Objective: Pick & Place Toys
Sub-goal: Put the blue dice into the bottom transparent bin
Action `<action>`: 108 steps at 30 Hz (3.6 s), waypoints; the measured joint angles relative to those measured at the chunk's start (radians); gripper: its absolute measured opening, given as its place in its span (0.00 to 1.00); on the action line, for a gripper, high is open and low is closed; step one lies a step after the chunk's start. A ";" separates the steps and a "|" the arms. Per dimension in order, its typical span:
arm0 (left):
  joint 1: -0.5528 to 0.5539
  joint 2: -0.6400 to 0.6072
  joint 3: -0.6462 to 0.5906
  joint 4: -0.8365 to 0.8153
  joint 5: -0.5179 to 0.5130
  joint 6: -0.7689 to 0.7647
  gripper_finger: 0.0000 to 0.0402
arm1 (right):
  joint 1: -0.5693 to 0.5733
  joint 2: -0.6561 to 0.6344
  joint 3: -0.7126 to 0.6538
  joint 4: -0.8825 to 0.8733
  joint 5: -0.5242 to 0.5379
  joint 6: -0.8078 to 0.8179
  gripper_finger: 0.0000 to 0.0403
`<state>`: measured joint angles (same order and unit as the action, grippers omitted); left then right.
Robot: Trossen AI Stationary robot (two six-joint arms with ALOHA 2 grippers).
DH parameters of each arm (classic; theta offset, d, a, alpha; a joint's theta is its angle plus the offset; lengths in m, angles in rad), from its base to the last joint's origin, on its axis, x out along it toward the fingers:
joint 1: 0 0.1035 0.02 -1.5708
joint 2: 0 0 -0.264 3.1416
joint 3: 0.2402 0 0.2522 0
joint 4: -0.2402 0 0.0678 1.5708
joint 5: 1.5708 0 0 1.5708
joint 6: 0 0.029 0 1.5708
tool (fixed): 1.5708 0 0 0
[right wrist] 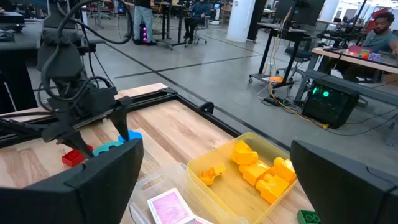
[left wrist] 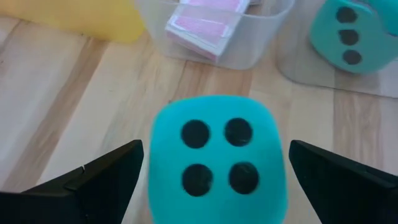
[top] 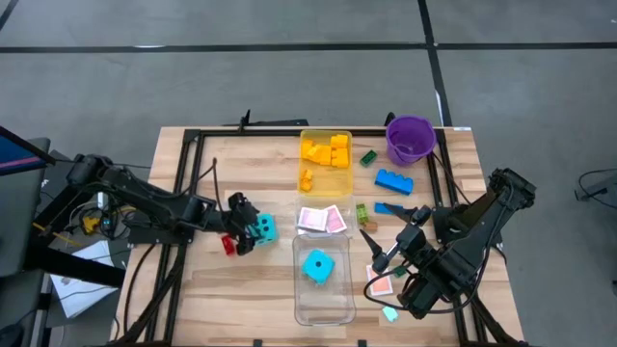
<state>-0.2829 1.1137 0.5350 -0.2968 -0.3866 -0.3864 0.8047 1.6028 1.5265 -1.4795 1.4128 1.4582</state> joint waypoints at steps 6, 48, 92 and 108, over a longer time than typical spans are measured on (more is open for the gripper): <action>-0.019 0.002 0.000 0.003 0.000 0.004 1.00 | 0.000 0.000 0.000 0.000 -0.001 0.000 0.99; 0.095 0.001 -0.145 0.201 0.126 0.066 0.98 | 0.000 0.000 0.000 0.003 -0.002 0.000 0.99; -0.028 -0.217 -0.146 0.333 0.447 0.128 0.91 | 0.000 0.000 0.000 -0.001 -0.006 -0.001 0.99; -0.197 -0.008 -0.053 0.719 0.375 0.223 0.90 | 0.000 0.000 0.000 -0.001 -0.008 -0.001 0.99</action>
<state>-0.4799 1.1059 0.4821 0.4221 -0.0120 -0.1635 0.8043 1.6028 1.5265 -1.4803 1.4048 1.4574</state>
